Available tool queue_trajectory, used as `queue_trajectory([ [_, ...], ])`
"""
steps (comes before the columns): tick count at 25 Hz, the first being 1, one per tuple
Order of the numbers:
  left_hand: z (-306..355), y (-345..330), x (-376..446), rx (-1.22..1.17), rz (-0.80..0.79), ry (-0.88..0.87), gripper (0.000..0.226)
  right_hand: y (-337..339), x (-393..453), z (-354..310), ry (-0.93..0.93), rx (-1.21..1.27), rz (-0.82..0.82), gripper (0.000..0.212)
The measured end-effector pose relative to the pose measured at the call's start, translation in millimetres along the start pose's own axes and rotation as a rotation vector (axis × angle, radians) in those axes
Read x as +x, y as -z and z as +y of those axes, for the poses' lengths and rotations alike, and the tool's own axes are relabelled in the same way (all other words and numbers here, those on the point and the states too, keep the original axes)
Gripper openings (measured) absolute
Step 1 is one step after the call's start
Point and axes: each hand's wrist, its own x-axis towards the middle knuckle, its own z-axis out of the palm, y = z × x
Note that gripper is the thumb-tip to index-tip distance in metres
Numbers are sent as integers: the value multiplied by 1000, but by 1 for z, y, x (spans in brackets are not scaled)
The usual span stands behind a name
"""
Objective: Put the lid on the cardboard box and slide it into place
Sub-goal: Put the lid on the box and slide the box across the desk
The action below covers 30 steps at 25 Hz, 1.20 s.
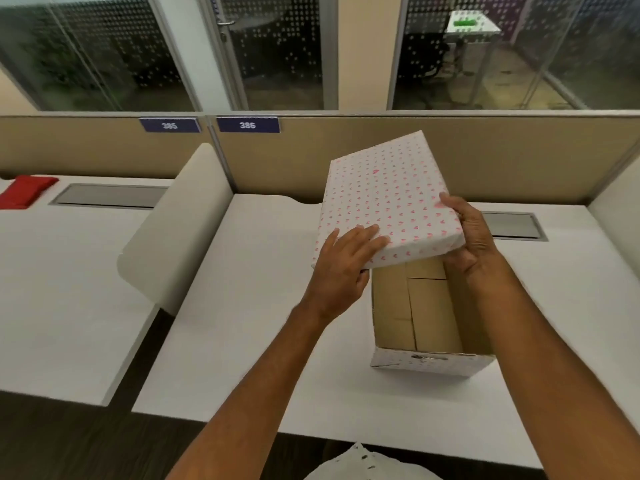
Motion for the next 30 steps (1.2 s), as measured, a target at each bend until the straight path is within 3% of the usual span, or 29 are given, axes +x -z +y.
queue_trajectory([
  [3, 12, -14, 6, -24, -111, -26, 63, 47, -15, -7, -8, -29, 102, 57],
  [6, 27, -24, 14, -199, -172, 99, 55, 86, -26, -8, -12, -58, 205, 65],
  [9, 32, -38, 27, -326, -71, 356, 48, 107, -40, -5, -24, -58, 250, 48],
  [11, 33, -46, 35, -489, -50, 647, 63, 124, -48, -1, -24, -57, 284, 42],
  [13, 32, -55, 40, -804, -116, 956, 75, 141, -54, 2, -12, -38, 307, 45],
  [15, 33, -64, 39, -987, -237, 1111, 71, 151, -58, 5, -5, -53, 309, 49],
  [17, 37, -78, 35, -991, -275, 1074, 60, 157, -62, 6, -11, -136, 309, 49],
  [23, 42, -111, 20, -879, -134, 1000, 55, 177, -53, 18, -71, -665, 445, 56],
  [30, 33, -139, 6, -687, -92, 1077, 62, 197, -32, 47, -7, -874, 552, 51],
])
